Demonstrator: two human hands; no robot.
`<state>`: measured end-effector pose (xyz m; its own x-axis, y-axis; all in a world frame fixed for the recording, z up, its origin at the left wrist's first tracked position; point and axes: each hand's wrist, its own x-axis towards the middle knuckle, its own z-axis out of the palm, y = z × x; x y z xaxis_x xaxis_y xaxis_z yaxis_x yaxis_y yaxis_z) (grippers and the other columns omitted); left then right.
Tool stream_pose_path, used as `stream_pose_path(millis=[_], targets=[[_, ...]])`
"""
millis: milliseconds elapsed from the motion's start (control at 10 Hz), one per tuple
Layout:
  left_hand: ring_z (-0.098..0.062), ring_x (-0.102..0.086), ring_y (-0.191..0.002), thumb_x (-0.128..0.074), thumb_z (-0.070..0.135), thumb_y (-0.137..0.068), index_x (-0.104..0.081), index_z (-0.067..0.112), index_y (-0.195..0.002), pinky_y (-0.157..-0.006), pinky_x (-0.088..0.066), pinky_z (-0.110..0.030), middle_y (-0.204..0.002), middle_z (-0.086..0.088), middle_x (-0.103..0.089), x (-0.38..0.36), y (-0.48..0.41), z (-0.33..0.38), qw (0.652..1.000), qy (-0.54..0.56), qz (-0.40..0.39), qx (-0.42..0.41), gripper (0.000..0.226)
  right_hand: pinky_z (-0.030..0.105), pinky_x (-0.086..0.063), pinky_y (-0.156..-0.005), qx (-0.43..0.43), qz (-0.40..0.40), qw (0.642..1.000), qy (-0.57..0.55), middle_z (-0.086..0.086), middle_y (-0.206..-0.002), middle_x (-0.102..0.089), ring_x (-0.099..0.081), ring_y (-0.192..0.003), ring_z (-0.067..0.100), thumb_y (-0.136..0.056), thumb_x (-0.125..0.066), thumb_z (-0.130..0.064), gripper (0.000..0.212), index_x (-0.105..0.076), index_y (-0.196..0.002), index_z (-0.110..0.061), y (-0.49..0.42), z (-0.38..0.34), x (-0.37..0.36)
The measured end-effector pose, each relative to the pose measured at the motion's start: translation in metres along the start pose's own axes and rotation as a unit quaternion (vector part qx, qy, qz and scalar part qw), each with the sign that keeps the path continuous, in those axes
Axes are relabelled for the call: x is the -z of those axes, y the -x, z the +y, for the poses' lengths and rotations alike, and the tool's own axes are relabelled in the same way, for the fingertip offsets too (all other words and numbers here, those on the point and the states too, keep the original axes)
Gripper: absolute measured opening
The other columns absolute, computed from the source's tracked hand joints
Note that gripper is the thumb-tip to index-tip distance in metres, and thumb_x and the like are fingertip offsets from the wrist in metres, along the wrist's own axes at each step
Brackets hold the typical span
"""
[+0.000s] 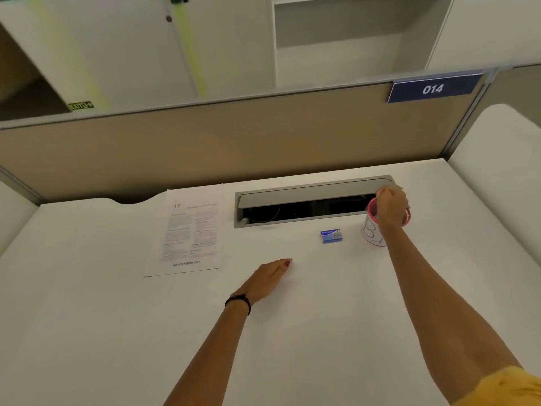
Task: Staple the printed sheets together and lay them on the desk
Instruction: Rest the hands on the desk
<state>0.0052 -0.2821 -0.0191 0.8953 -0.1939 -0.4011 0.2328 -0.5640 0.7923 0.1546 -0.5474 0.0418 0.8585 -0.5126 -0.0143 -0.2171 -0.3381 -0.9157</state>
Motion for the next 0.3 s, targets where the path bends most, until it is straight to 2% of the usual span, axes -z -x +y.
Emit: stream_pose_path(millis=[100, 200, 300], targets=[[-0.013, -0.045, -0.126, -0.034, 0.034, -0.098, -0.046, 0.022, -0.132, -0.105, -0.029, -0.022, -0.135, 0.002, -0.052, 0.008, 0.006, 0.007, 0.998, -0.050, 0.041, -0.024, 0.038, 0.032, -0.053, -0.073, 0.033, 0.011, 0.998, 0.061, 0.021, -0.080, -0.063, -0.060, -0.079, 0.031, -0.090, -0.046, -0.005, 0.025, -0.068, -0.088, 0.007, 0.006, -0.001, 0.003], [-0.017, -0.049, -0.121, -0.033, 0.030, -0.099, -0.028, 0.027, -0.142, -0.099, -0.028, -0.020, -0.130, -0.002, -0.057, 0.017, 0.017, 0.014, 0.992, -0.087, 0.074, -0.045, 0.043, 0.040, -0.050, -0.082, 0.060, -0.004, 0.989, 0.137, 0.024, -0.095, -0.067, -0.061, -0.092, 0.036, -0.091, -0.051, -0.008, 0.023, -0.068, -0.096, 0.007, 0.016, -0.010, 0.012], [-0.022, -0.051, -0.120, -0.032, 0.033, -0.098, -0.015, 0.030, -0.144, -0.099, -0.031, -0.024, -0.131, -0.005, -0.056, 0.023, 0.031, 0.026, 0.989, -0.106, 0.084, -0.056, 0.049, 0.037, -0.049, -0.080, 0.090, 0.001, 0.986, 0.139, 0.020, -0.096, -0.069, -0.062, -0.090, 0.035, -0.084, -0.052, 0.000, 0.019, -0.070, -0.092, 0.002, 0.030, -0.019, 0.020]])
